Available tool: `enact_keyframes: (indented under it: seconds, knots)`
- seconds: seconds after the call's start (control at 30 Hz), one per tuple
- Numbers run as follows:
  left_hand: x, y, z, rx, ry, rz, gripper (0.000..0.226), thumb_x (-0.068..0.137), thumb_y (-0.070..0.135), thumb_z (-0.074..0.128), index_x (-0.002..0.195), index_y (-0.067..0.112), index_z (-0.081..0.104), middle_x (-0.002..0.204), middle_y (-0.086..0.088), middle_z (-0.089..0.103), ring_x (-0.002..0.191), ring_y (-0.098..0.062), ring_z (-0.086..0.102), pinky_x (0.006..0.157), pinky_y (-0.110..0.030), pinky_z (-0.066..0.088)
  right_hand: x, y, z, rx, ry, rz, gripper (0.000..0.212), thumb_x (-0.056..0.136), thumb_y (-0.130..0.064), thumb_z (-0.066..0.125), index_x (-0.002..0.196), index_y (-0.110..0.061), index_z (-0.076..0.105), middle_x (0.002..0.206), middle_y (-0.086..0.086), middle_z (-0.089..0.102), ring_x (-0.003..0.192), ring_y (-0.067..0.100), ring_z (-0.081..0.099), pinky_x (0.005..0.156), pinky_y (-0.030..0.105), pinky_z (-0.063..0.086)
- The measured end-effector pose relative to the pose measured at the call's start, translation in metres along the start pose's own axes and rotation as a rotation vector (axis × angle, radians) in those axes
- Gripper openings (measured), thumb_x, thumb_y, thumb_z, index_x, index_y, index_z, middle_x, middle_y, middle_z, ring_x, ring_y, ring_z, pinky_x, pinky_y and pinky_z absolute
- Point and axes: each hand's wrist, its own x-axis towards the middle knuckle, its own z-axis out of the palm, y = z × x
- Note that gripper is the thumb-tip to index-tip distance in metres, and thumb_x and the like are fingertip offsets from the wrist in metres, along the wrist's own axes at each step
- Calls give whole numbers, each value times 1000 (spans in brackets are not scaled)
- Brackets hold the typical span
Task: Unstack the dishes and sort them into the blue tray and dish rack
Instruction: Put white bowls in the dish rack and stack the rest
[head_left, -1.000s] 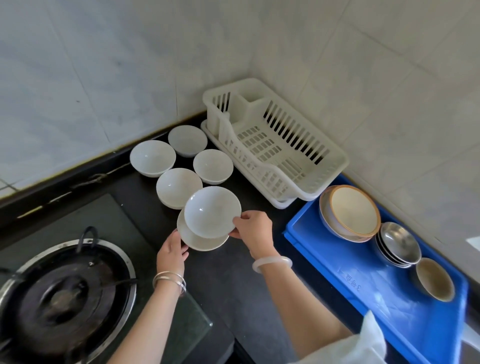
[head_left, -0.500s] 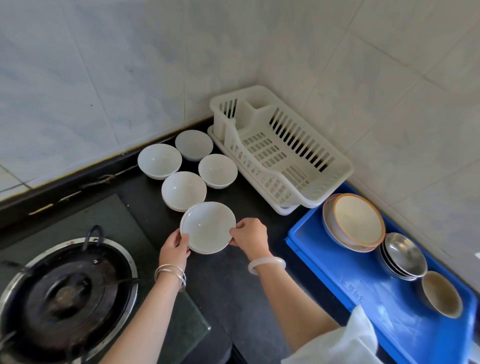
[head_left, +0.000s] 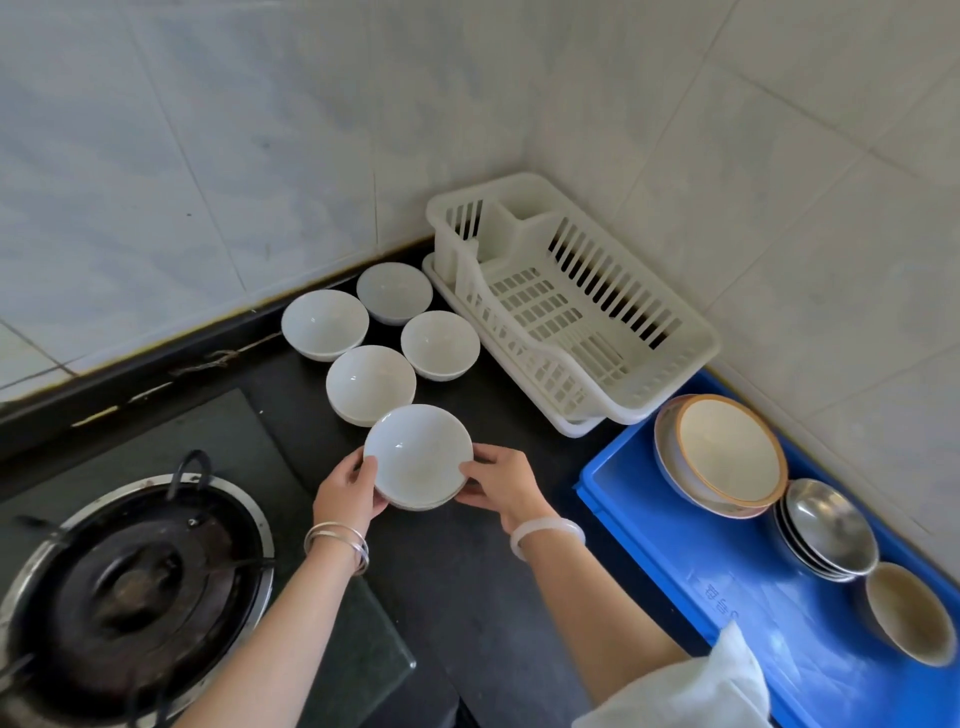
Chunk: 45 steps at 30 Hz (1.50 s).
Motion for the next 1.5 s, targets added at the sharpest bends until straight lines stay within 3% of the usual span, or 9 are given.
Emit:
enact_keyframes:
  seconds: [0.23, 0.43, 0.53, 0.63, 0.9, 0.97, 1.1, 1.3, 1.5]
  knots:
    - [-14, 61, 41, -24, -83, 152, 33, 88, 18, 55, 121, 18, 58, 108, -2, 58, 95, -22, 58, 72, -33, 55, -15, -61, -39, 67, 54, -206, 35, 84, -5, 61, 118, -15, 64, 100, 6, 71, 84, 19, 71, 62, 24, 59]
    - [-4, 127, 111, -35, -230, 204, 17, 89, 17, 54, 105, 23, 56, 100, -1, 56, 92, -25, 61, 61, -31, 56, -9, -136, -85, 12, 170, -316, 35, 84, -7, 62, 118, -16, 64, 102, 6, 69, 79, 22, 73, 69, 29, 61]
    - [15, 154, 149, 20, -298, 219, 12, 90, 16, 52, 101, 19, 55, 98, -4, 55, 80, -23, 64, 52, -27, 55, 7, -174, -106, -88, 243, -387, 26, 84, -7, 59, 107, -15, 70, 84, 5, 72, 73, 22, 72, 73, 35, 61]
    - [39, 176, 183, 68, -332, 216, 15, 90, 14, 50, 105, 14, 54, 100, -5, 54, 69, -18, 63, 46, -26, 56, 33, -203, -122, -112, 259, -428, 17, 83, -7, 59, 85, -19, 70, 76, 5, 70, 65, 22, 71, 72, 35, 61]
    - [94, 185, 251, 164, -377, 162, 34, 93, 11, 47, 127, 4, 49, 103, -12, 53, 62, -21, 57, 41, -25, 53, 122, -212, -146, -76, 292, -306, 22, 84, -2, 56, 99, -12, 68, 73, 2, 66, 53, 16, 69, 64, 33, 61]
    - [105, 181, 260, 183, -390, 118, 36, 94, 9, 46, 129, 2, 47, 104, -12, 50, 64, -27, 58, 45, -28, 55, 140, -209, -149, -54, 290, -268, 24, 85, -1, 55, 103, -9, 68, 74, 4, 68, 61, 20, 70, 69, 37, 61]
    - [124, 170, 275, 228, -377, 36, 37, 96, 8, 41, 132, 3, 44, 107, -13, 47, 96, -41, 60, 80, -49, 53, 165, -204, -150, -57, 299, -222, 26, 88, 1, 53, 108, -7, 67, 73, 1, 65, 63, 18, 68, 64, 33, 59]
    - [146, 165, 296, 257, -357, 47, 36, 94, 5, 37, 128, 5, 48, 127, -22, 50, 94, -36, 52, 63, -43, 52, 192, -201, -150, 31, 332, -185, 22, 89, 2, 51, 100, -9, 67, 92, 10, 65, 72, 23, 65, 64, 32, 57]
    - [170, 160, 302, 233, -351, 28, 36, 95, 5, 36, 130, 4, 46, 134, -24, 46, 98, -36, 49, 78, -48, 51, 208, -198, -142, 53, 342, -245, 24, 92, -11, 52, 108, 4, 63, 94, 5, 65, 90, 28, 66, 84, 40, 57]
